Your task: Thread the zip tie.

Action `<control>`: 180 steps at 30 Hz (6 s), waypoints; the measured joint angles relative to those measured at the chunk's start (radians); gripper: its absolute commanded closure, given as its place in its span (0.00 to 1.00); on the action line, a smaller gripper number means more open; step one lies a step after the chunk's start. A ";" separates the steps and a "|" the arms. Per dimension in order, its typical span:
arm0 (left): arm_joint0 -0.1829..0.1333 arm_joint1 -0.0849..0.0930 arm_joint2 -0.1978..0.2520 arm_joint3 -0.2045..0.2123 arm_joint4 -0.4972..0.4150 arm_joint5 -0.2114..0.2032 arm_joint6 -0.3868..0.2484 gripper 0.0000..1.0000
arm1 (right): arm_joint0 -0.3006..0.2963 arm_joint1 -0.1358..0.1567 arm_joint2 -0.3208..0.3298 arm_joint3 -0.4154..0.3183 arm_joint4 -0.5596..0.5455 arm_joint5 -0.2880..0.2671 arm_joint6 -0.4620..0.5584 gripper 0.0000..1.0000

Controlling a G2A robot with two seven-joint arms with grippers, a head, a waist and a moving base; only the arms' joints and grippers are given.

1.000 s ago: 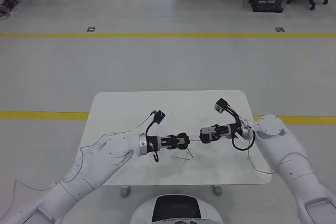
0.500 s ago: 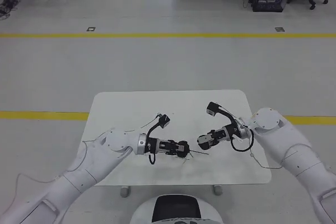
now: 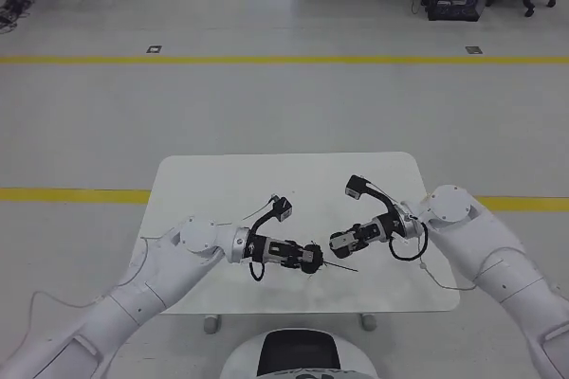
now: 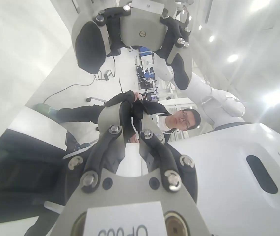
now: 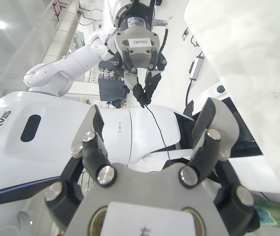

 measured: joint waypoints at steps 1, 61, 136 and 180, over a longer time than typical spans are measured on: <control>-0.001 -0.001 0.002 0.003 -0.003 0.001 -0.002 1.00 | 0.002 0.001 -0.005 -0.002 -0.004 0.000 0.000 0.55; -0.017 -0.039 -0.007 0.085 -0.090 -0.009 -0.102 1.00 | 0.025 0.049 -0.085 -0.073 0.034 0.000 0.000 1.00; 0.208 -0.100 -0.199 -0.139 0.280 -0.009 0.447 0.00 | -0.366 -0.135 0.446 -0.128 -0.155 0.000 -0.432 1.00; 0.230 -0.110 -0.204 -0.159 0.395 0.102 0.685 0.89 | -0.356 -0.140 0.401 -0.075 -0.146 0.000 -0.337 1.00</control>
